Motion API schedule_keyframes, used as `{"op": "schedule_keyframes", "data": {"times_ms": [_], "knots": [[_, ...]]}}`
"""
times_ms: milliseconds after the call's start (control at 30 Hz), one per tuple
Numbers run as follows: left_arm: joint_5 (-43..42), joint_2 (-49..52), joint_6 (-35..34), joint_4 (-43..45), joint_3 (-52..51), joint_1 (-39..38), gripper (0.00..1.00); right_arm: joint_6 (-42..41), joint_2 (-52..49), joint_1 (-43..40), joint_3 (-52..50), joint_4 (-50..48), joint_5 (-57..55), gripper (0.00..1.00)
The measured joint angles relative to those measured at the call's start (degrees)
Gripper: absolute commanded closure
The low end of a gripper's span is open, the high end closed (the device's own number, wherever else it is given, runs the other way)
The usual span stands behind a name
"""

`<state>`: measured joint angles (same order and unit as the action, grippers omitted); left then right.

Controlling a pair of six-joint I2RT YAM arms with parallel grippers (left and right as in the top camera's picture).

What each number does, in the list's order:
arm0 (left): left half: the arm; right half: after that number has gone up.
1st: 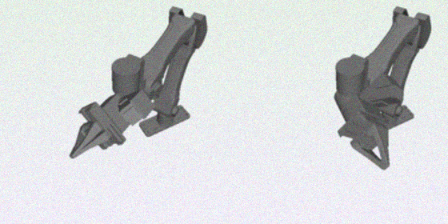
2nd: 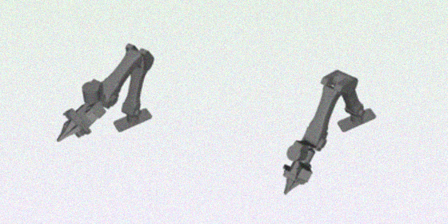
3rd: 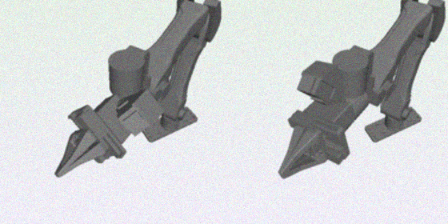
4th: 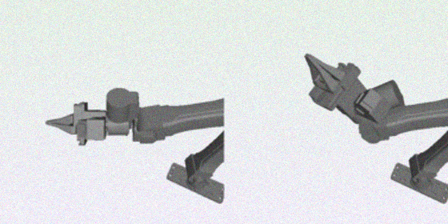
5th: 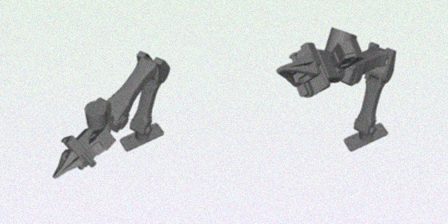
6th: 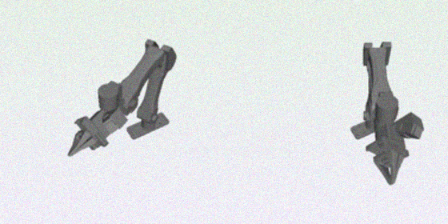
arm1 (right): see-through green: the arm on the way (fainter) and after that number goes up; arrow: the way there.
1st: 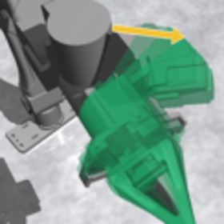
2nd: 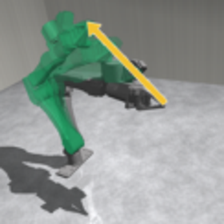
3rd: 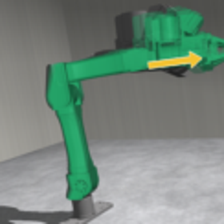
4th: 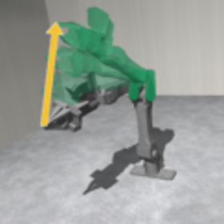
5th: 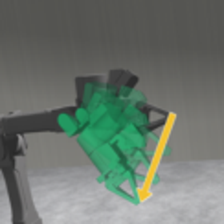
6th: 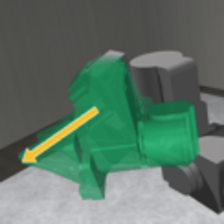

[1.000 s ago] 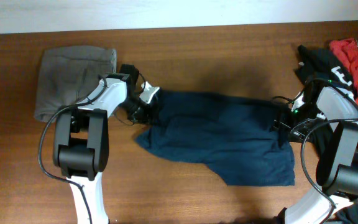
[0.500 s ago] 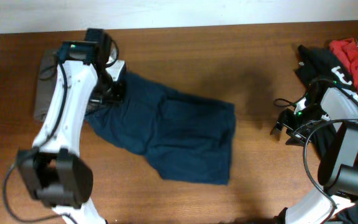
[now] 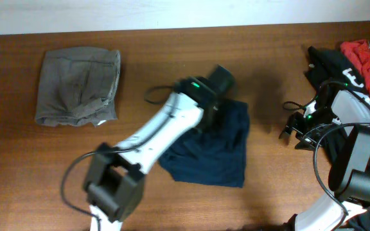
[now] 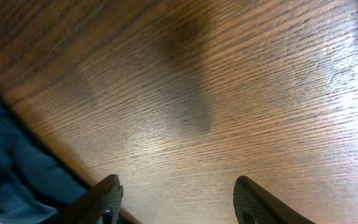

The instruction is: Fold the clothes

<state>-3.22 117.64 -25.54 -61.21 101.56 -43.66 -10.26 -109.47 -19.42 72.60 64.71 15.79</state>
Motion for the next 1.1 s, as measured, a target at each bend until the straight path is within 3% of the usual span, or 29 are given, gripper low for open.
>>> {"op": "schedule_keyframes", "data": {"times_ms": [33,167,233,333,367,433,500,700,800,833,900,1000,1100], "knots": [[-0.28,1.11,-0.50,1.27,0.00,-1.36,0.42,-0.02,0.00,0.00,0.00,0.04,0.02,0.37],[-0.42,5.53,-2.40,2.34,-0.22,-7.10,0.34,-0.04,0.00,0.00,0.00,0.02,0.02,0.37],[-0.39,6.03,-2.60,1.31,-0.17,-7.80,0.25,-0.02,0.00,0.00,0.00,0.04,0.02,0.37],[0.04,6.03,-2.80,-4.28,2.25,-6.67,0.23,0.00,0.00,0.00,0.00,0.02,0.04,0.40],[0.24,5.95,-2.80,-5.29,3.34,-5.92,0.01,0.15,0.00,0.00,0.00,0.00,0.28,0.42],[2.03,5.57,-2.78,-11.30,7.52,-4.24,0.01,1.53,0.00,0.00,0.22,0.02,2.45,0.42],[4.55,4.09,-2.80,-15.47,11.02,-2.16,0.01,4.46,0.02,0.00,0.81,0.04,6.60,0.35],[9.51,-3.69,-1.46,-18.91,14.56,5.97,0.01,14.64,4.90,1.22,1.11,3.69,20.33,0.33],[8.00,-4.04,2.91,-14.56,11.08,9.99,0.01,18.03,10.19,6.78,1.51,5.55,23.06,0.41],[6.05,-4.13,4.66,-11.93,9.14,10.69,0.01,18.16,10.34,8.09,1.49,5.53,23.04,0.49],[0.81,-3.48,8.85,-5.92,2.29,12.61,0.01,18.10,10.16,13.05,-0.13,1.31,22.71,0.63],[-2.49,-2.75,11.23,0.04,-5.79,14.73,0.01,16.06,9.77,18.88,-5.07,-7.39,22.67,0.76],[-4.35,-1.92,13.25,4.63,-11.43,17.00,0.01,8.96,8.92,24.30,-11.76,-16.09,18.05,0.77]]}}
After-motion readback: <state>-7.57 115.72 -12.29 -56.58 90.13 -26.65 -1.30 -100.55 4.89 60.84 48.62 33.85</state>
